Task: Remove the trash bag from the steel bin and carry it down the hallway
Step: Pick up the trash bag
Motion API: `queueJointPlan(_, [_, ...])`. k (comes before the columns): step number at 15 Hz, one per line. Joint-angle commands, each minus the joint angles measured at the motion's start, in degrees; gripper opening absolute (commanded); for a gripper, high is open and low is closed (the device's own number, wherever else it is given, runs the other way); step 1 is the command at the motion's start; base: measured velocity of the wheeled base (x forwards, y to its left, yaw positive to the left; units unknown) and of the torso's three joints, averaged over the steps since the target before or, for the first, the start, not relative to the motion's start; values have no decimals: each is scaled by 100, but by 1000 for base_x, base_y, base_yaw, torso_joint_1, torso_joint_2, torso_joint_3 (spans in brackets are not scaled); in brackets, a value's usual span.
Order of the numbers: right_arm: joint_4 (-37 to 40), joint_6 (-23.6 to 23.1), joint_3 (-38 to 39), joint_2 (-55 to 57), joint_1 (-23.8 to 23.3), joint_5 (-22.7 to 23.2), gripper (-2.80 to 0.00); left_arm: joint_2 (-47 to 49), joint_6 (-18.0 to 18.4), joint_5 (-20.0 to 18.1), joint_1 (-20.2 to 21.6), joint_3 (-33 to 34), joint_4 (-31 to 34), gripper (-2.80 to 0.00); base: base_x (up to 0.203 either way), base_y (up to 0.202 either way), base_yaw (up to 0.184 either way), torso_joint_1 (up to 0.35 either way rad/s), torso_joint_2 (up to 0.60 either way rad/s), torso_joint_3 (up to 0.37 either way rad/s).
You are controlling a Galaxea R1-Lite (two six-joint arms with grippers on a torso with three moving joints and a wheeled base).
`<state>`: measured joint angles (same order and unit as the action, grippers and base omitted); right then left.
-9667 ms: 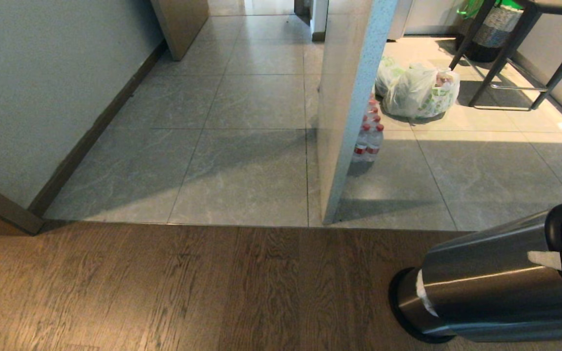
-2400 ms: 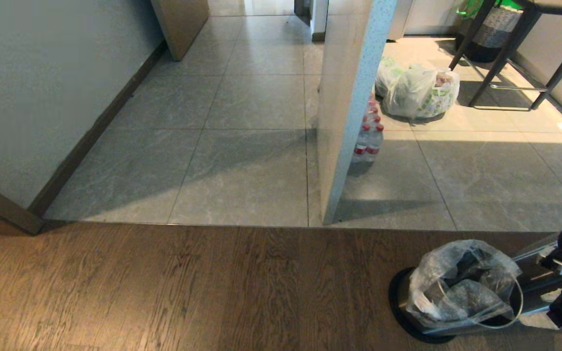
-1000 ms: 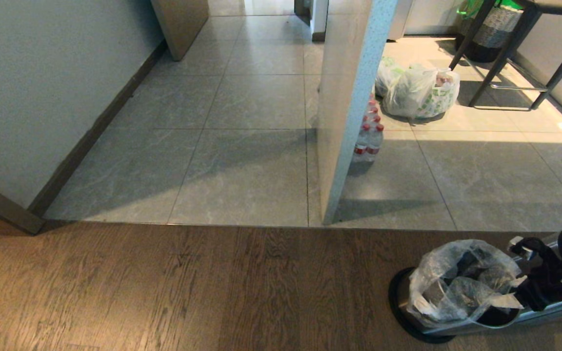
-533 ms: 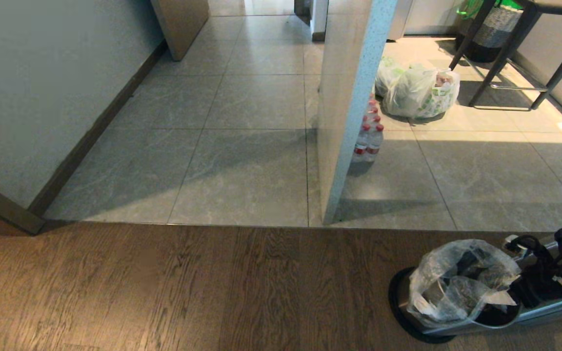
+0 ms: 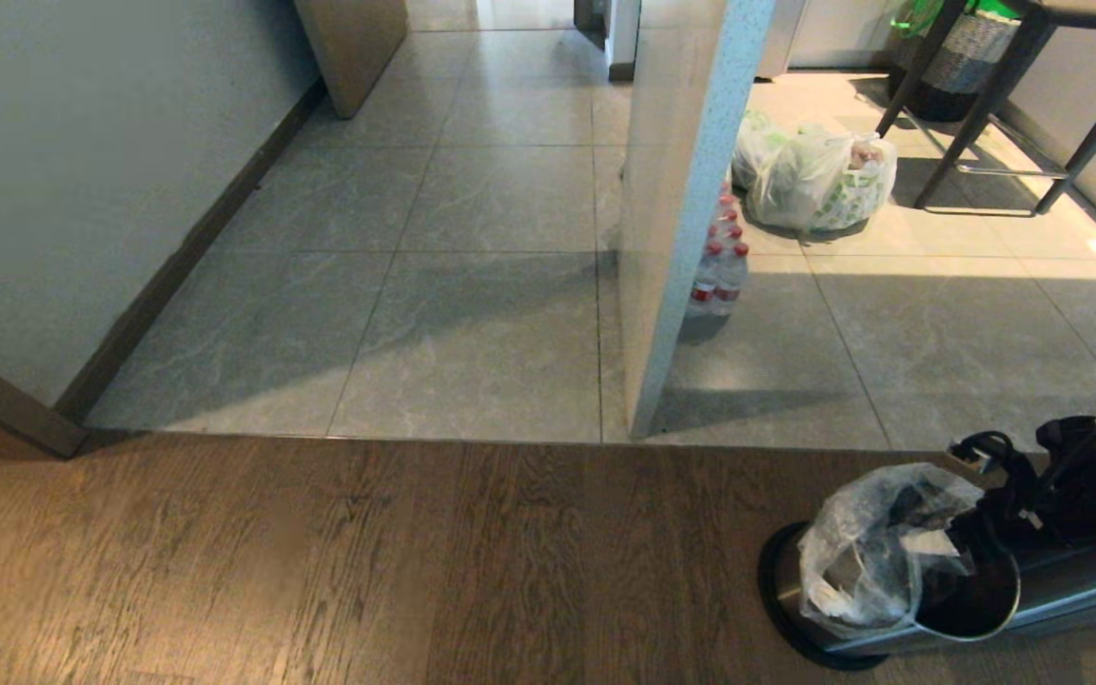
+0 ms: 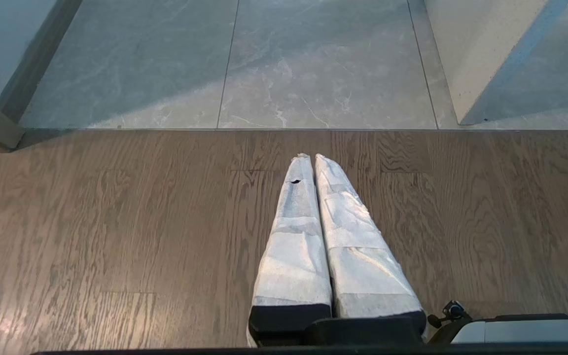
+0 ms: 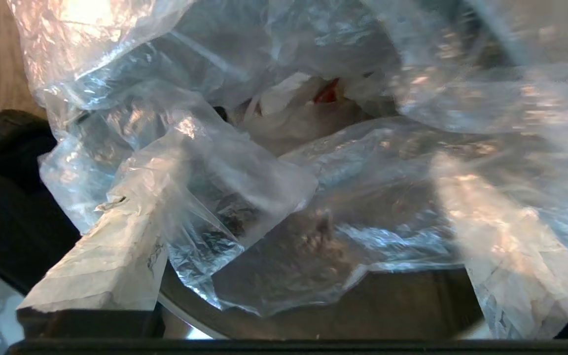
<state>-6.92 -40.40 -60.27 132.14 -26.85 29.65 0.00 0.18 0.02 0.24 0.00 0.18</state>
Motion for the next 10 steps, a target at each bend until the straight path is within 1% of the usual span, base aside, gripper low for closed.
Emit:
queueJointPlan(1, [-11,-11,24,57,31,23,-280,0,-1,6,2,18,-1,-280,0,0,0,0,0,0])
queueJointPlan(10, [13,6,59,-80,84,-19,-280,0,-1,-1,2,9,0,-280,0,0,0,0,0,0])
